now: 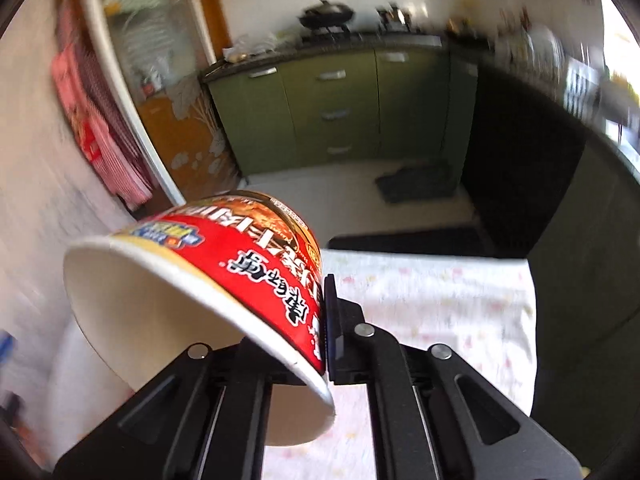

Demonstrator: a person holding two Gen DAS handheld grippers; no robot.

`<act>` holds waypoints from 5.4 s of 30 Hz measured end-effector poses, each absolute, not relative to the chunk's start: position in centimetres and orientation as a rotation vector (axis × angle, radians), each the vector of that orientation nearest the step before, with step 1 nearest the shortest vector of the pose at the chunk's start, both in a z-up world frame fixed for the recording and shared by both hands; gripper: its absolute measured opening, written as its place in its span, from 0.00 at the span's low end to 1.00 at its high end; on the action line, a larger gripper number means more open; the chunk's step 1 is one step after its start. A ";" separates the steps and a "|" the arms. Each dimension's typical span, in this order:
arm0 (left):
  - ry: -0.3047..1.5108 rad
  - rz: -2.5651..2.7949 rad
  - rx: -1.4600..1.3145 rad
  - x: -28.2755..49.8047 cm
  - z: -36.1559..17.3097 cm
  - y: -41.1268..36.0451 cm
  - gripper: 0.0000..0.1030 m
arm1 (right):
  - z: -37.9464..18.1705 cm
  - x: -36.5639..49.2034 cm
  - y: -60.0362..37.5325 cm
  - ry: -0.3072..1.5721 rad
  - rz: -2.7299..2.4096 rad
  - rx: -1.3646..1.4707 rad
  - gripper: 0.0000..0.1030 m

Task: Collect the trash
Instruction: 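Grasp the red instant noodle cup with the right gripper and lift, then carry the noodle cup over the yellow bin and open the right gripper, then grasp the red cola can with the left gripper and lift, then carry the cola can over the yellow bin and open the left gripper, then grasp the white pill bottle with the right gripper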

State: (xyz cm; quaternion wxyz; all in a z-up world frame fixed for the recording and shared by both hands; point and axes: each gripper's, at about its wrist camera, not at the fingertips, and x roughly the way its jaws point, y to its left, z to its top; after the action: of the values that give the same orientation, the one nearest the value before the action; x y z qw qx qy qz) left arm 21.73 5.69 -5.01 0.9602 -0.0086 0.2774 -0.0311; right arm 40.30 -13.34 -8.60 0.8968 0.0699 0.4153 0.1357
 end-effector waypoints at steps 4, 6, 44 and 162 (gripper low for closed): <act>0.537 -0.087 0.013 19.5 -3.8 5.1 0.96 | -6.7 36.7 -18.2 0.941 0.284 0.249 0.04; 0.521 -0.099 0.014 18.3 -3.2 4.9 0.96 | -5.9 34.1 -20.8 0.980 0.265 0.260 0.04; 0.606 -0.756 0.500 2.6 -3.9 -15.2 0.96 | -18.8 13.2 -40.0 1.225 0.027 0.317 0.46; 0.737 -0.445 0.216 0.9 1.1 -0.7 0.92 | -15.1 8.3 -12.2 0.851 0.497 -0.061 0.61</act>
State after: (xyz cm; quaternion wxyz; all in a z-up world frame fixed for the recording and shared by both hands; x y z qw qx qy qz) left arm 0.92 -0.70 1.13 0.9032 0.1044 0.3564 -0.2152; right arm 8.29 -12.22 -15.09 0.8807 -0.0291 0.4082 0.2385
